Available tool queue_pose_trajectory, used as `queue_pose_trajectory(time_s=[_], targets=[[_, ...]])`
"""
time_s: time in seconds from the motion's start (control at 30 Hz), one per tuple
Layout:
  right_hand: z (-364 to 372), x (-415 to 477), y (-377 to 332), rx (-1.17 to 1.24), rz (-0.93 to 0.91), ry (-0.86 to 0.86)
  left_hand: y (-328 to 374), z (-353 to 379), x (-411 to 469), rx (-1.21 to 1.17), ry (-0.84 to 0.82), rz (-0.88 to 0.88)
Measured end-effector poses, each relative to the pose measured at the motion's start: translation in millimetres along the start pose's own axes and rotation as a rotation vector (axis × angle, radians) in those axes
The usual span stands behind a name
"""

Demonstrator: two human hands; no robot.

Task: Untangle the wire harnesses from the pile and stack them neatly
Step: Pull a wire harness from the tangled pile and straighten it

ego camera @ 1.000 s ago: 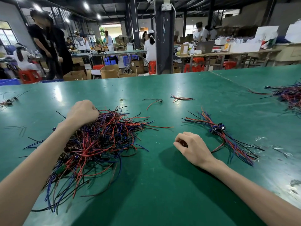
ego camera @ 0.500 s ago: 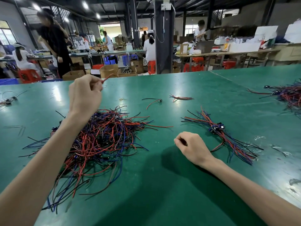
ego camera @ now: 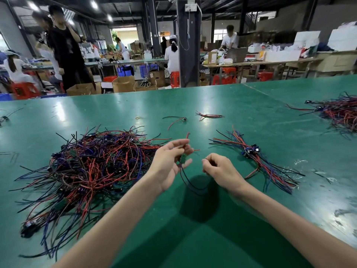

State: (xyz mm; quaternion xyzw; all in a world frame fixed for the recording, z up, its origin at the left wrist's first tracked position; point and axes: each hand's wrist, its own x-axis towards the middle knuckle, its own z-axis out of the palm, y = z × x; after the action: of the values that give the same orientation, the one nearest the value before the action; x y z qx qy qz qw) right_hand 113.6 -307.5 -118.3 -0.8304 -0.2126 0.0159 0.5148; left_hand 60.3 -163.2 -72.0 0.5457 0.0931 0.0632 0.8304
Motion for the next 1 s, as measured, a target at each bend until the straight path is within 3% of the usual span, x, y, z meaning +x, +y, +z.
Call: queue_pose_trajectory(time_s=[0.37, 0.6, 0.8, 1.0], targets=[[5, -3, -6, 0.525, 0.215, -0.115, -32, -2, -6, 0.058, -0.214, -0.034], [-5, -4, -10, 0.888, 0.32, -0.299, -36, -18, -3, 0.119, 0.087, 0.139], [-12, -4, -15, 1.129, 0.275, -0.398, -42, -21, -1, 0.141, 0.095, 0.117], [-10, -1, -13, 1.179, 0.323, -0.334, -46, -12, -12, 0.219, 0.033, 0.044]])
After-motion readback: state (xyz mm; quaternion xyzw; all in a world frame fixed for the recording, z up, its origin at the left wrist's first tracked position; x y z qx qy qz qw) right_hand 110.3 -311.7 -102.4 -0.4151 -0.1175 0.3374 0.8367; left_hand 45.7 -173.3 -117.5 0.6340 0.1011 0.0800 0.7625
